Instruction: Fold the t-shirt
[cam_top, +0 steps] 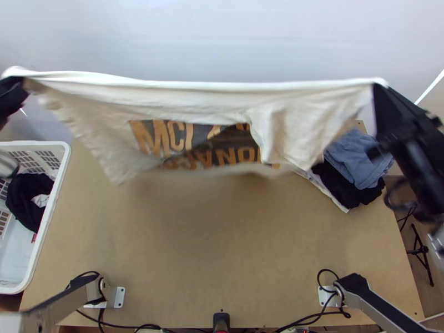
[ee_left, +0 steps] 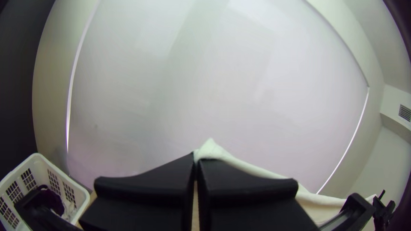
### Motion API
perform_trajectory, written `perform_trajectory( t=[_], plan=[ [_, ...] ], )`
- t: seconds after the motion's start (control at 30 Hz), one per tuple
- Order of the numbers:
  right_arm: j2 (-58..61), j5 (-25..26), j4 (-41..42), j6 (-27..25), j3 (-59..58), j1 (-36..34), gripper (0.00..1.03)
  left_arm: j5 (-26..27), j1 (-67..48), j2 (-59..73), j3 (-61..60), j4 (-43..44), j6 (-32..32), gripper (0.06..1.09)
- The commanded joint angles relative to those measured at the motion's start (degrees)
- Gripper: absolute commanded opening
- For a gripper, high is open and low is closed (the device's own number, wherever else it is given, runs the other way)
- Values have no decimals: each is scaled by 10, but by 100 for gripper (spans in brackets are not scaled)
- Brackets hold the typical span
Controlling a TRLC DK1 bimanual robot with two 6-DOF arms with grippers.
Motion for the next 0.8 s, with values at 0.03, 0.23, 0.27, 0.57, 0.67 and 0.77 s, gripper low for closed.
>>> perform_trajectory(
  t=[0.03, 0.23, 0.27, 0.57, 0.67, 0.77],
  plan=[
    [-117, -16, 2, -4, -23, 9, 3, 3, 7, -124, -25, 34, -14, 10],
    [-177, -21, -13, -4, -21, 12, 3, -3, 9, -159, -24, 30, -21, 10],
    [-184, -24, -13, -4, -23, 14, 3, -3, 12, -159, -23, 30, -21, 10],
    [-171, -46, -27, 61, -100, 38, 3, -3, 11, -183, -192, 24, -25, 10],
    [-147, -47, -30, 69, -172, 60, 3, -2, 3, -207, -341, 36, 9, 10],
    [-115, -46, -22, 90, -251, 58, 3, -8, -11, -220, -472, 91, 52, 10]
  ],
)
